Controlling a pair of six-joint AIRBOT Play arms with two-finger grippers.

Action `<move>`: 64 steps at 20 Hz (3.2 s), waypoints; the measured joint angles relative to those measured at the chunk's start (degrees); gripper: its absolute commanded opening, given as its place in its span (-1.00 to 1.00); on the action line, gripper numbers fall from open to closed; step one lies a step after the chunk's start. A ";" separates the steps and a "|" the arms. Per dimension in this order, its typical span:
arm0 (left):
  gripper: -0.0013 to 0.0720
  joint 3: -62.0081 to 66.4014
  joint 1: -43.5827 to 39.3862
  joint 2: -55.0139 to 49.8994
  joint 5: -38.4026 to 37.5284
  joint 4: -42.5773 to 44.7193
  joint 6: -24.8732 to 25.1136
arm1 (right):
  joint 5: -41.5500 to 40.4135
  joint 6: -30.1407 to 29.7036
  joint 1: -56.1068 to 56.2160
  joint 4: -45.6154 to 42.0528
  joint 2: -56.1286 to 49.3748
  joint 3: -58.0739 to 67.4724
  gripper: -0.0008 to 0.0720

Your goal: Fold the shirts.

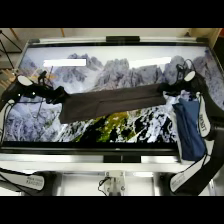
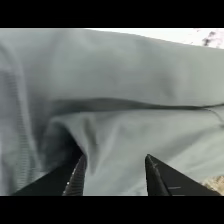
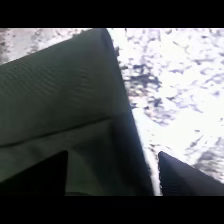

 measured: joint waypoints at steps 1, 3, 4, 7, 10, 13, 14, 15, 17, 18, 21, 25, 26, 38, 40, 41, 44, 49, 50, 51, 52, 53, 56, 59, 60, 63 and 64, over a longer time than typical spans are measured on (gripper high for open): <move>0.33 0.70 -0.50 0.11 -0.24 -0.46 0.11 | 1.40 -0.44 0.37 1.29 -0.42 -0.04 -0.19; 0.32 1.99 -1.73 0.20 -0.48 -1.20 0.15 | 3.89 -1.77 1.20 2.67 -0.94 0.02 -0.54; 0.30 2.56 -2.34 0.24 -0.70 -2.01 0.22 | 5.66 -2.47 1.57 3.10 -1.07 0.39 -0.70; -0.46 3.41 -4.72 0.24 -0.94 -5.62 1.29 | 11.63 -3.65 2.29 2.38 0.26 2.03 -0.75; -0.86 3.69 -7.82 0.20 -1.60 -8.07 3.21 | 14.27 -4.13 2.19 3.19 6.01 3.13 -0.75; -0.86 3.87 -7.96 0.22 -3.43 -7.37 4.74 | 16.83 -4.39 2.12 3.37 13.16 3.56 -0.75; -0.86 3.91 -7.21 0.26 -5.01 -6.27 5.03 | 17.99 -4.35 2.12 2.89 15.15 3.56 -0.75; -0.85 3.93 -6.08 0.33 -7.04 -4.59 5.03 | 18.71 -4.11 2.12 2.89 17.09 3.65 -0.75; -0.85 3.93 -3.69 0.33 -10.29 -2.10 4.61 | 20.00 -3.67 2.12 2.91 20.02 3.69 -0.75; -0.85 3.93 -2.93 0.33 -11.67 -1.60 4.46 | 20.59 -3.43 2.12 2.67 21.35 3.67 -0.75; -0.86 3.93 -3.58 0.33 -13.05 -4.81 5.35 | 21.68 -2.16 2.12 2.78 24.72 3.72 -0.75; -0.85 3.80 -11.98 0.20 -9.05 -12.33 6.93 | 23.96 -0.68 2.12 3.98 29.05 3.72 -0.75; -0.86 3.67 -15.02 -0.07 -6.75 -13.16 6.91 | 24.37 -0.17 2.12 4.70 30.32 3.74 -0.75; -0.86 11.98 -42.36 -16.09 24.55 -32.79 4.66 | 31.95 9.64 2.12 9.38 44.35 3.78 -0.75; -0.87 13.86 -43.08 -18.10 24.98 -34.29 4.94 | 32.41 10.82 2.14 9.51 44.74 3.78 -0.75; -0.87 14.53 -42.64 -18.23 24.94 -34.42 5.38 | 32.35 11.43 2.43 9.51 44.70 3.78 -0.75; -0.87 15.50 -38.73 -15.12 22.01 -28.94 5.66 | 30.10 12.02 5.62 9.73 42.95 3.78 -0.75; -0.86 15.98 -23.28 1.73 7.19 -0.13 -1.79 | 16.33 12.20 18.75 9.77 32.96 3.78 -0.75; -0.86 15.98 -19.82 4.92 5.27 3.28 -2.54 | 13.81 12.20 21.03 9.84 30.77 3.78 -0.75; -0.86 16.04 -15.93 8.44 3.39 6.05 -3.21 | 11.15 12.20 23.41 9.88 28.20 3.78 -0.75; -0.86 16.06 -12.55 11.43 1.51 7.98 -3.65 | 9.01 12.24 25.51 9.81 25.59 3.78 -0.75; -0.86 16.02 -9.14 14.45 -0.79 9.35 -4.02 | 6.86 12.46 27.61 9.79 22.84 3.78 -0.75; -0.86 16.04 -0.59 21.88 -5.53 12.31 -4.42 | 2.16 13.46 32.61 9.79 14.95 3.76 -0.75; -0.86 16.06 3.98 27.06 -8.96 13.14 -4.04 | -0.98 15.26 36.11 9.86 8.50 3.76 0.58; -0.86 16.02 4.70 28.11 -9.77 13.51 -3.93 | -1.53 15.67 36.89 9.94 6.86 3.74 0.63; -0.86 15.96 5.68 30.05 -11.08 13.62 -3.56 | -1.44 16.63 37.51 10.36 4.96 3.76 0.63; -0.86 15.85 5.90 30.34 -11.37 13.94 -3.54 | -0.31 16.90 37.05 9.88 5.20 3.76 0.63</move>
